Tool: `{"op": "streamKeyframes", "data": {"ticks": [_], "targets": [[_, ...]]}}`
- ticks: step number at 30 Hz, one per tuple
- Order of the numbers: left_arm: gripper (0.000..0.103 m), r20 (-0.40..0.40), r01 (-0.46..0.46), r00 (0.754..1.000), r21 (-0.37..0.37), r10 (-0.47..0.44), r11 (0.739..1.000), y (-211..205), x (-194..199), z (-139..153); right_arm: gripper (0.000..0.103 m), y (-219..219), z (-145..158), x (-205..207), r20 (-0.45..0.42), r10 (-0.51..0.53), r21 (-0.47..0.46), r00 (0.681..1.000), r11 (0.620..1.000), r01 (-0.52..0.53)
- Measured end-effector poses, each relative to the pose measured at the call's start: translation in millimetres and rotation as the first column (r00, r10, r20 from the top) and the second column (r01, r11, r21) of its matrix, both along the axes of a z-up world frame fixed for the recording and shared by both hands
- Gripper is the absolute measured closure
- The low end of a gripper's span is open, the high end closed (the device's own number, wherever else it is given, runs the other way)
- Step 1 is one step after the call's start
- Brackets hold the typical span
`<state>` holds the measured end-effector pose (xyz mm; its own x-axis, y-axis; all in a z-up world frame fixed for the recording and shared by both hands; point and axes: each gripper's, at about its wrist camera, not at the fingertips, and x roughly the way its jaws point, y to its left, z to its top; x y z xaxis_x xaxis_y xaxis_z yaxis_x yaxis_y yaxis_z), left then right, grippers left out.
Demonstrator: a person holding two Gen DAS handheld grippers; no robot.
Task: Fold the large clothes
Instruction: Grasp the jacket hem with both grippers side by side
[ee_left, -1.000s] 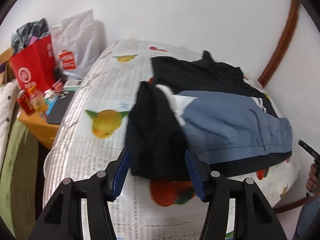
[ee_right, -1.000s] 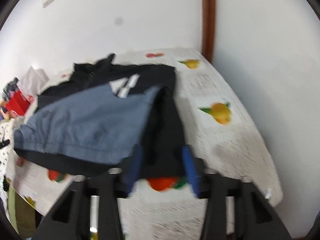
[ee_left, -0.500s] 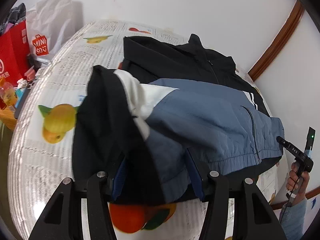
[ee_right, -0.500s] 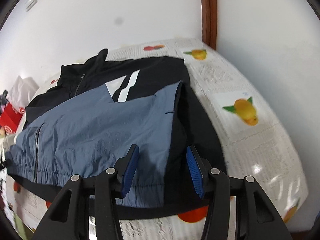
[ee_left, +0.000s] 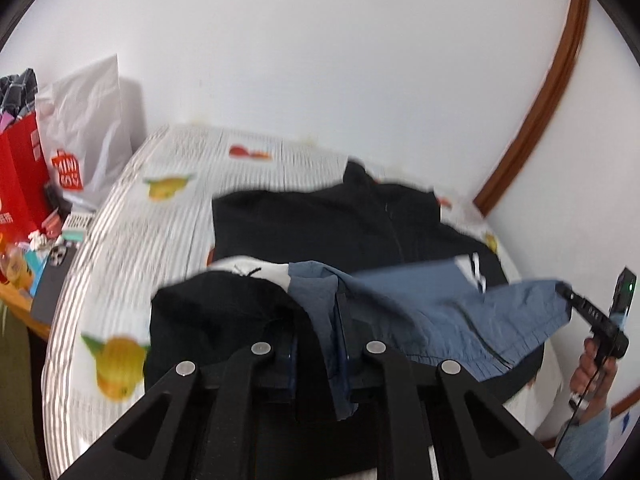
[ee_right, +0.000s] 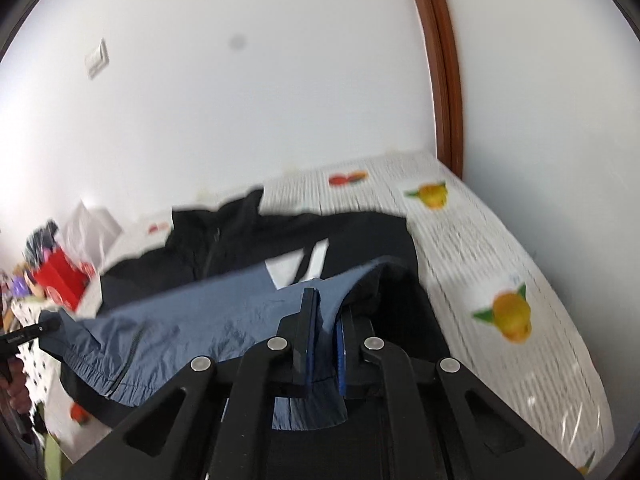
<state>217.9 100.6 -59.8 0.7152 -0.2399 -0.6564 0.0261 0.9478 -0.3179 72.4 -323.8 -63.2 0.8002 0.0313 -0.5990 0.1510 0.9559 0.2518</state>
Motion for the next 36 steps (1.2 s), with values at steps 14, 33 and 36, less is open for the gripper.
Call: {"op": "streamKeyframes", "data": {"ticks": [14,33,36], "targets": [[0.088,-0.082,-0.067,0.994,0.068,0.072,0.995,6,85,-46,0.095,-18,-47,91,-0.075,-0.056,0.020,0.996,0.998,0.058],[0.066,-0.159,-0.001,0.987,0.052,0.009,0.999,-2,123,-77,0.079,-19,-62,114,-0.223,-0.028,-0.017,0.974,1.000,0.025],[0.053,-0.117,0.021,0.993,0.006,-0.020,1.000,-1,109,-61,0.067,-7,-41,96,-0.176,0.001,-0.053,0.984,0.999,-0.010]]}}
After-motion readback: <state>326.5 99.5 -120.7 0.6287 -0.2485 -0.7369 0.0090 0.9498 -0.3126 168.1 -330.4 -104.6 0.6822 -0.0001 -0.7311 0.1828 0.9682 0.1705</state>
